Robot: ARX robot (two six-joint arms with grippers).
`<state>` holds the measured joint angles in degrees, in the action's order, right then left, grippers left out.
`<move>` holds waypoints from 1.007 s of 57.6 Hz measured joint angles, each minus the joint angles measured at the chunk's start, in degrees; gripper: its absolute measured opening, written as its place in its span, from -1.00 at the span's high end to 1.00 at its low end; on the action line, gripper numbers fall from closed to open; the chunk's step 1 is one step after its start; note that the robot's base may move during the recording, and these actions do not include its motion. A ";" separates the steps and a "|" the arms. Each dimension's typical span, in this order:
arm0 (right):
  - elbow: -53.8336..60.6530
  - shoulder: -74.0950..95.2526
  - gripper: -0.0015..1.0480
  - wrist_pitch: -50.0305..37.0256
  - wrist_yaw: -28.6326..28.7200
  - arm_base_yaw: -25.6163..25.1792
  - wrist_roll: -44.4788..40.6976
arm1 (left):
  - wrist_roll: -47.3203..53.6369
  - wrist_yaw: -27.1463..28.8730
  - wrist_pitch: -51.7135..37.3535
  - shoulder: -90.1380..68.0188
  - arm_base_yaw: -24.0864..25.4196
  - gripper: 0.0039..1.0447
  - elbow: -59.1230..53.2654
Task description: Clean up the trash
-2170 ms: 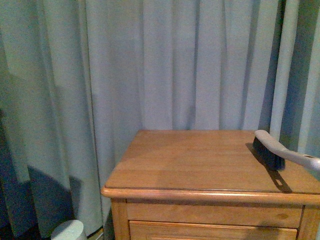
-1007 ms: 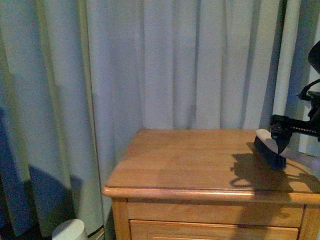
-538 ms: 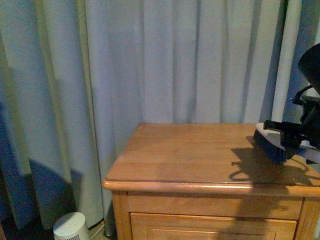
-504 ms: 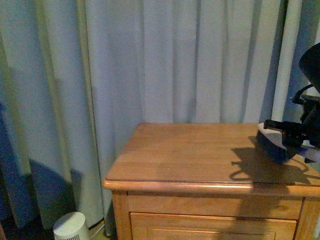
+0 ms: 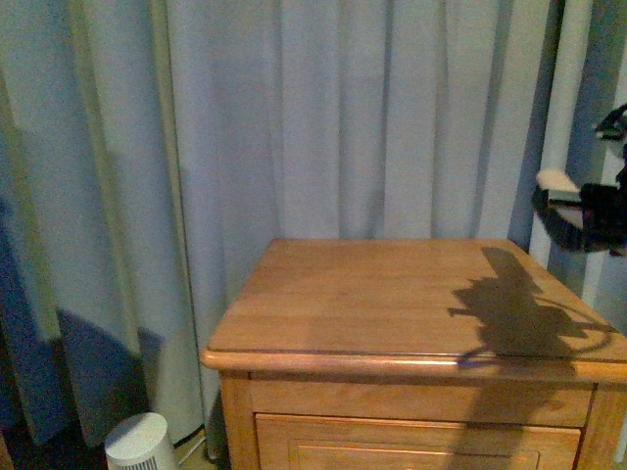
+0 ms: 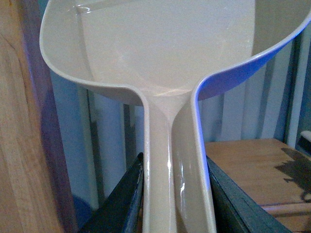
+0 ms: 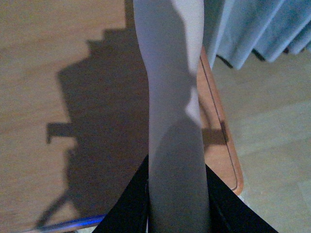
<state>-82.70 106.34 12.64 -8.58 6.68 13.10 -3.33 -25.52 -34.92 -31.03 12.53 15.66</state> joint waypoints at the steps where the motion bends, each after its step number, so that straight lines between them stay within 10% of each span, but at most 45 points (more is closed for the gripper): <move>1: 0.61 -0.61 0.61 -0.83 -0.15 0.00 -0.42 | 0.00 0.00 0.00 0.00 0.00 0.45 0.00; 22: 24.87 -26.75 0.61 -22.08 2.21 -1.14 -9.35 | 0.00 0.00 0.00 0.00 0.00 0.45 0.00; 58: 48.35 -57.51 0.61 -29.16 6.01 -4.39 -13.20 | 0.00 0.00 0.00 0.00 0.00 0.45 0.00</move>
<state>-34.35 48.84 -16.51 -2.57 2.28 -0.10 -3.33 -25.52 -34.92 -31.03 12.53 15.66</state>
